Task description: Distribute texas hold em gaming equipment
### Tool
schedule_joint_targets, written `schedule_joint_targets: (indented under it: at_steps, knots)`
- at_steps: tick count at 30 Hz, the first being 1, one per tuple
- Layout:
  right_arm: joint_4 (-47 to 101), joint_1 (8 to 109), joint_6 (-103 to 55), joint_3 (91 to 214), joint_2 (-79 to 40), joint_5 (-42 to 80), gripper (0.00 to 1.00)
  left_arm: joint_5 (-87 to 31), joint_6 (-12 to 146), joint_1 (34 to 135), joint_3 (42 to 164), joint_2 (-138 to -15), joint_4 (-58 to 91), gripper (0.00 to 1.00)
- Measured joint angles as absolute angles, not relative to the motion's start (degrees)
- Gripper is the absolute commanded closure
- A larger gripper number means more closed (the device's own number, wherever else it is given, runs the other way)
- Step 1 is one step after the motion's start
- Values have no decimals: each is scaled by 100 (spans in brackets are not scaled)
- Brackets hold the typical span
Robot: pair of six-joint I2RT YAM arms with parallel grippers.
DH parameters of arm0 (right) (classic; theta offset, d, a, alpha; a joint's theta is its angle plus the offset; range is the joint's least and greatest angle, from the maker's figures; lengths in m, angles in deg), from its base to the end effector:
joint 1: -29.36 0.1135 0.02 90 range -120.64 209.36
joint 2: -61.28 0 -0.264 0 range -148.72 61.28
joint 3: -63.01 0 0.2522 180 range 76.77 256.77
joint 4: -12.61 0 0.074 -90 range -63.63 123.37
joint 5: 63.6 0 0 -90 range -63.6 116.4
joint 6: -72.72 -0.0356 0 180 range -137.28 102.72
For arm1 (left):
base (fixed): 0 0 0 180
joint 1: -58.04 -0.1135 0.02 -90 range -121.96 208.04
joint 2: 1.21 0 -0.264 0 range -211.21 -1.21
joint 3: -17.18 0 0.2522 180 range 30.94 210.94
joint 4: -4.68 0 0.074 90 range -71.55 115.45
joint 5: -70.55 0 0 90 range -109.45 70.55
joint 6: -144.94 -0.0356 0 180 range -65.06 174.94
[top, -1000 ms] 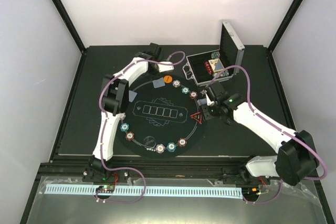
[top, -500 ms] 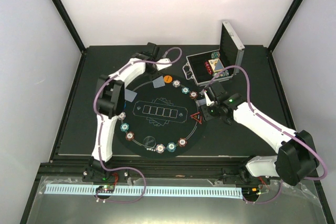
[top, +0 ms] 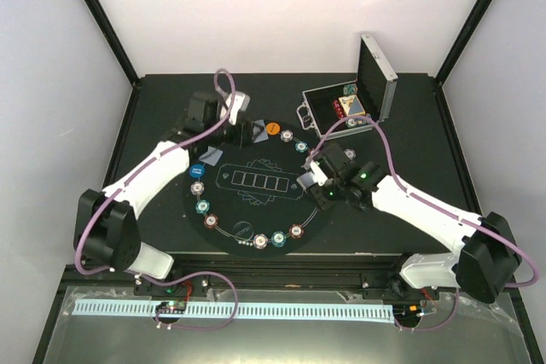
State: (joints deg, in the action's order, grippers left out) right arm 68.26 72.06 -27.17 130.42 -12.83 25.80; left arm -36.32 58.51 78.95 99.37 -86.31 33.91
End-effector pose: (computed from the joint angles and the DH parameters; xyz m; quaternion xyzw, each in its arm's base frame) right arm 0.1828 0.1692 0.2409 -0.2754 0.9311 0.1104 0.2120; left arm 0.3147 -0.1313 0.3062 0.2007 0.8452 -0.2269 0.4404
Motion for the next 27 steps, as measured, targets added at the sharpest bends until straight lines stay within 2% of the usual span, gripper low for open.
schedule_joint_targets:
  at_steps: [3, 7, 13, 18, 27]
  knots:
    - [6824, 7505, -2651, 13042, -1191, 2512, 46, -4840, 6835, 7888, 8887, -8393, 3019, 40]
    - [6821, 7798, -2608, 13042, -1038, 2414, 46, -6289, 7648, 7915, 7834, -8271, 2766, 40]
    - [6795, 8179, -2522, 13042, -977, 2279, 46, -7612, 7986, 8113, 7593, -7867, 2696, 34]
    - [6797, 8491, -2500, 13042, -1051, 2279, 46, -8114, 7879, 8253, 7681, -7991, 2858, 31]
    - [6830, 8806, -2503, 13118, -1204, 2292, 46, -8342, 6891, 8524, 8284, -8839, 3946, 28]
